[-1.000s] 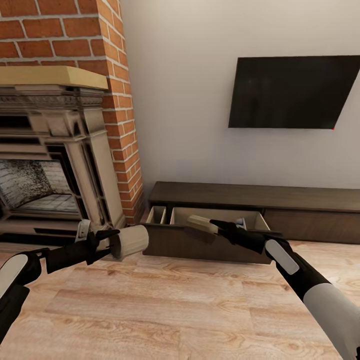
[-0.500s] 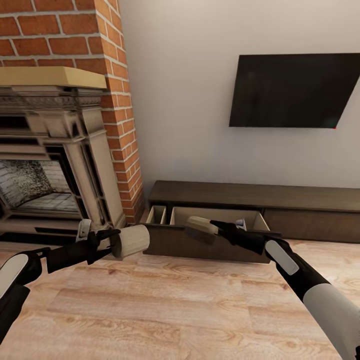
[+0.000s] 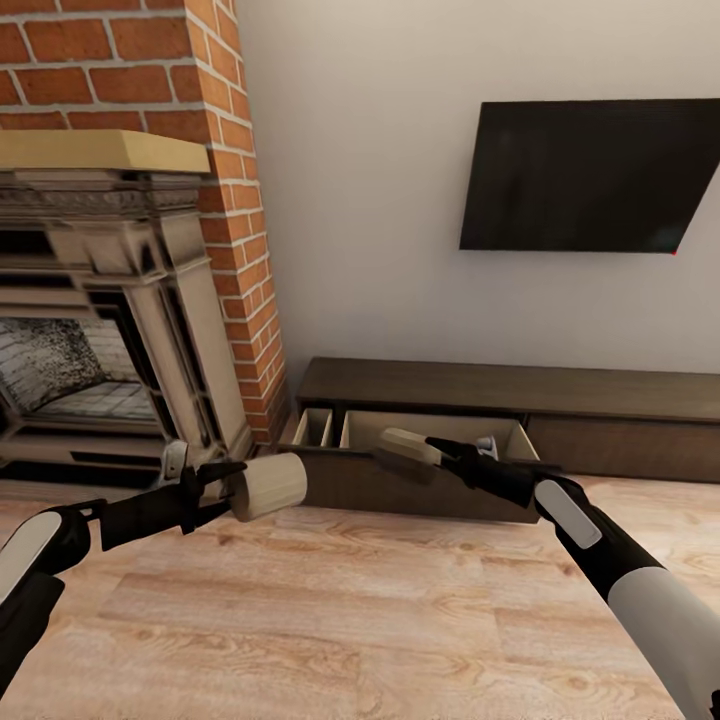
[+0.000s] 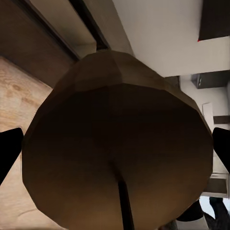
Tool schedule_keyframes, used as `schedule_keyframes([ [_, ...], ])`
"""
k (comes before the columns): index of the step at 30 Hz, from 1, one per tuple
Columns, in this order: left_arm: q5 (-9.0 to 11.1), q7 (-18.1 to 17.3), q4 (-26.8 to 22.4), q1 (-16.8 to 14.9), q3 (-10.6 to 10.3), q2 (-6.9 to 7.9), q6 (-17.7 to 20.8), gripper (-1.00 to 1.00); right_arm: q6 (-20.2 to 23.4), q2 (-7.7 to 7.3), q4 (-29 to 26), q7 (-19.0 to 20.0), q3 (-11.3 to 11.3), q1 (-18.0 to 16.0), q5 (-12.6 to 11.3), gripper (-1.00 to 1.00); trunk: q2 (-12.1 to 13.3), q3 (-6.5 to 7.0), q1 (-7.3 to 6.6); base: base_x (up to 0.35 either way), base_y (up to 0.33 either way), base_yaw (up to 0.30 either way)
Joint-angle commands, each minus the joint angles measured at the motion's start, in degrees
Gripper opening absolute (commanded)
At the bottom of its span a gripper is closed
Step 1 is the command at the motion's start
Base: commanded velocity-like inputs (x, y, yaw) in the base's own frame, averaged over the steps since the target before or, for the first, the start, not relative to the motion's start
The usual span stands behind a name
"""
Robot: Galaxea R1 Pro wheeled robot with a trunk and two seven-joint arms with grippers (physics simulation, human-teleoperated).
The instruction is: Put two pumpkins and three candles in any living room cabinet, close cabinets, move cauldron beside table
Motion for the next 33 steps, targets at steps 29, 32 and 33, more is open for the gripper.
schedule_keyframes([
  [29, 0.86, 0.54, 0.03, 0.40, 0.08, 0.04, -0.06, -1.00, -2.50, -0.06, 0.21, -0.10, 0.07, -0.06, -0.32, -1.00, -0.03, -1.21, -0.01, 0.019, -0.217, 0.000],
  [32, 0.86, 0.54, -0.05, 0.63, 0.10, 0.04, -0.06, -1.00, -2.54, -0.06, 0.23, -0.10, 0.11, -0.06, -0.31, -1.00, -0.03, -1.21, -0.01, 0.218, -0.209, 0.000],
  [33, 0.86, 0.54, -0.06, 0.67, 0.10, 0.04, -0.06, -1.00, -2.63, -0.06, 0.23, -0.11, 0.12, -0.06, -0.31, -1.00, -0.03, -1.21, -0.01, 0.230, -0.208, 0.000],
])
